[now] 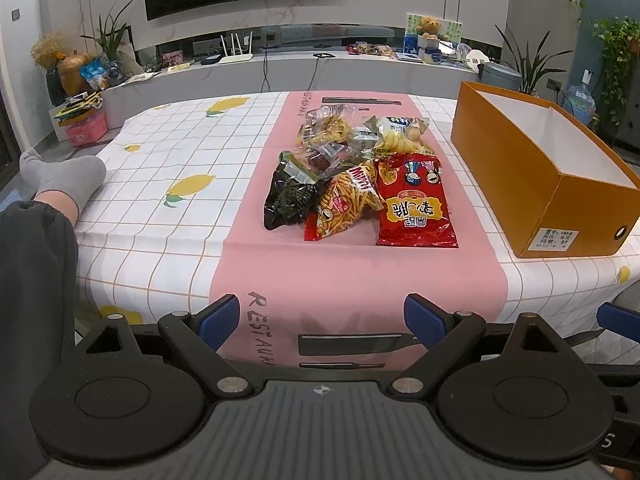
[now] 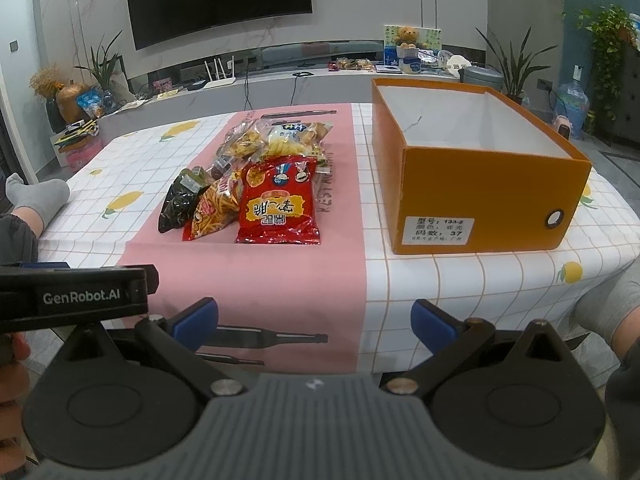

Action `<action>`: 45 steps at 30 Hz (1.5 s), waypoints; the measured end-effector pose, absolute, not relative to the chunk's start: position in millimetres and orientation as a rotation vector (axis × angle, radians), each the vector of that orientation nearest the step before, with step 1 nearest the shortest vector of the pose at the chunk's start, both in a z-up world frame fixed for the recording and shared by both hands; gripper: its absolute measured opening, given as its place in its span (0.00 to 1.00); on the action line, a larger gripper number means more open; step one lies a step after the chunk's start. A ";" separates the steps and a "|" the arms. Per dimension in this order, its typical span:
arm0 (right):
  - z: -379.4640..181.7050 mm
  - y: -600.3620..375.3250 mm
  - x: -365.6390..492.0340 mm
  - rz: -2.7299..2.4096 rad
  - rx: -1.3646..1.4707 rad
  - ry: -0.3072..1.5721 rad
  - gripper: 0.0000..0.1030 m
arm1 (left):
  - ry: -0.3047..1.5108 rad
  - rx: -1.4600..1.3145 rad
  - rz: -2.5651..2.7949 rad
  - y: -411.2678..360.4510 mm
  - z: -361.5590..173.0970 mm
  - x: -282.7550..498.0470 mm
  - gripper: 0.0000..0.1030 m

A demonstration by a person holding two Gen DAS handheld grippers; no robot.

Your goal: Organize snacks

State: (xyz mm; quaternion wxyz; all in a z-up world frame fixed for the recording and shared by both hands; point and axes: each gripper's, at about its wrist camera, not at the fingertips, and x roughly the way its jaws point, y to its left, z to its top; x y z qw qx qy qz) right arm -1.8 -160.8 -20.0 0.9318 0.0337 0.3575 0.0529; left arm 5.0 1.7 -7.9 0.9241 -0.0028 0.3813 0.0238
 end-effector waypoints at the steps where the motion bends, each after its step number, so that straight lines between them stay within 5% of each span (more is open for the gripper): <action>1: -19.8 -160.7 -1.9 0.108 0.067 0.731 0.97 | 0.784 -0.004 0.049 1.6 -8.2 5.3 1.00; 45: -29.8 -155.3 -1.9 0.111 0.067 0.744 0.97 | 0.845 0.010 0.040 0.8 -19.9 10.8 1.00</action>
